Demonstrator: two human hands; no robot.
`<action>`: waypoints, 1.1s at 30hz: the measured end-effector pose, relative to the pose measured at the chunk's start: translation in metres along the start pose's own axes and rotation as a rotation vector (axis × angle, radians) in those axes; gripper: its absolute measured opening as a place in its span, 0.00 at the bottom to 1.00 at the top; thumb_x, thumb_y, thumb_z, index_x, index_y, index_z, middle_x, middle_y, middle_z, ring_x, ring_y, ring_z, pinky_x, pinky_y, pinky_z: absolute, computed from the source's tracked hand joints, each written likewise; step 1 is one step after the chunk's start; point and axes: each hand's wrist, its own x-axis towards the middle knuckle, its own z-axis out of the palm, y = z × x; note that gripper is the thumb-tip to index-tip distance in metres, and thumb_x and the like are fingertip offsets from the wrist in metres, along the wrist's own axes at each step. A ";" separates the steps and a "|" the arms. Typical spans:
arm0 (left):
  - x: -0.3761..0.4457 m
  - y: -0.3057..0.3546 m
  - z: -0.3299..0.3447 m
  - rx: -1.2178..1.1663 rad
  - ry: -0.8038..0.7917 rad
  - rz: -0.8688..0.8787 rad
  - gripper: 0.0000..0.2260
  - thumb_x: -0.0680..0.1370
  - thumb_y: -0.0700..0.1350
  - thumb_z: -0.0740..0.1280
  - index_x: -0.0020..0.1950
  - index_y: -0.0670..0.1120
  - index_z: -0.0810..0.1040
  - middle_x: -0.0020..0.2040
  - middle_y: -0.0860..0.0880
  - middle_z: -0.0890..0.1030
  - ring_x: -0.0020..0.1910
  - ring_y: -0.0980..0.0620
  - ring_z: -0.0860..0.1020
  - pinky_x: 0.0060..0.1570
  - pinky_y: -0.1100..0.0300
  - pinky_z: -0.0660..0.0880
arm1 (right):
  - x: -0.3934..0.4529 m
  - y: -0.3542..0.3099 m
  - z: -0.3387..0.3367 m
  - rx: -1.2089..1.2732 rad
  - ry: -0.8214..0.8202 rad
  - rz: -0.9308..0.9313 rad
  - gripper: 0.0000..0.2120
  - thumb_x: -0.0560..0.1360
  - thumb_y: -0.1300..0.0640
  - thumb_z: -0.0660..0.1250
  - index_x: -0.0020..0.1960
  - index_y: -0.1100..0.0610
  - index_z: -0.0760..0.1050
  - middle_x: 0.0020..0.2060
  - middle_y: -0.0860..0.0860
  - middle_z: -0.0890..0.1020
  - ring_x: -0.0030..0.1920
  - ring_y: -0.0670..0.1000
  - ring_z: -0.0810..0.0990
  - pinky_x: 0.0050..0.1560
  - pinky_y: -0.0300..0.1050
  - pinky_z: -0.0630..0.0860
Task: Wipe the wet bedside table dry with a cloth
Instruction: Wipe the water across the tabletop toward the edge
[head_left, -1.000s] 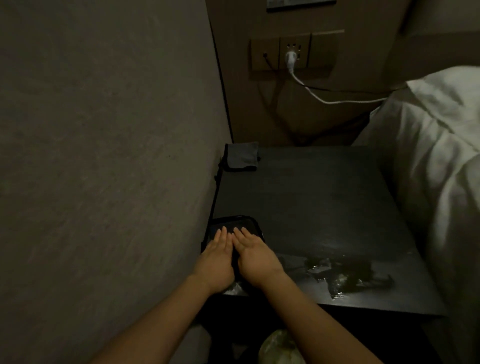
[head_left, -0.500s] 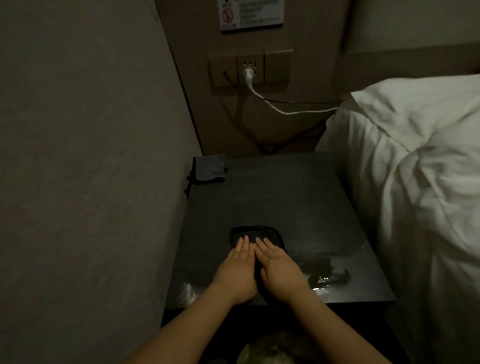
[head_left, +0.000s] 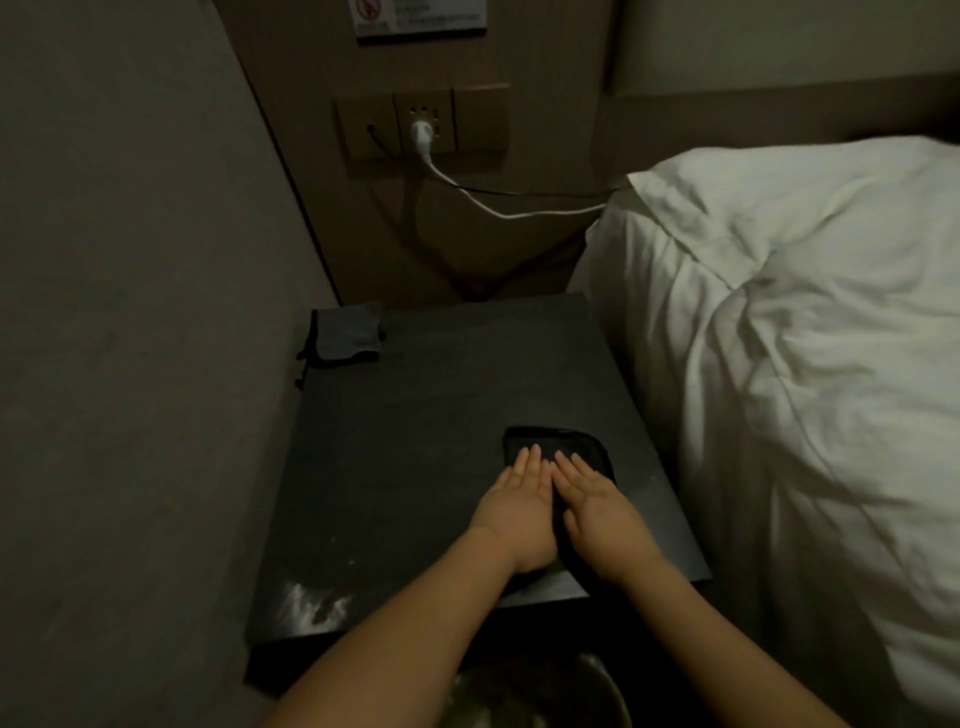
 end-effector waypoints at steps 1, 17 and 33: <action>0.004 0.004 -0.001 0.001 -0.005 0.010 0.34 0.80 0.50 0.54 0.77 0.38 0.40 0.78 0.40 0.38 0.78 0.45 0.39 0.76 0.54 0.41 | -0.001 0.004 -0.002 -0.003 0.015 0.010 0.32 0.68 0.57 0.47 0.72 0.62 0.59 0.74 0.58 0.60 0.75 0.57 0.55 0.70 0.42 0.43; 0.044 0.037 -0.015 -0.009 0.031 0.078 0.35 0.79 0.49 0.56 0.77 0.38 0.40 0.78 0.40 0.39 0.78 0.45 0.40 0.76 0.54 0.42 | 0.005 0.049 -0.026 -0.026 0.026 0.100 0.29 0.73 0.59 0.50 0.74 0.59 0.56 0.75 0.54 0.58 0.76 0.51 0.53 0.74 0.41 0.47; 0.041 0.042 -0.002 0.069 0.055 0.181 0.35 0.78 0.46 0.57 0.77 0.37 0.40 0.78 0.39 0.40 0.78 0.45 0.40 0.76 0.54 0.41 | -0.017 0.038 -0.018 -0.012 0.041 0.227 0.29 0.73 0.66 0.56 0.74 0.62 0.54 0.75 0.60 0.57 0.76 0.58 0.52 0.73 0.44 0.47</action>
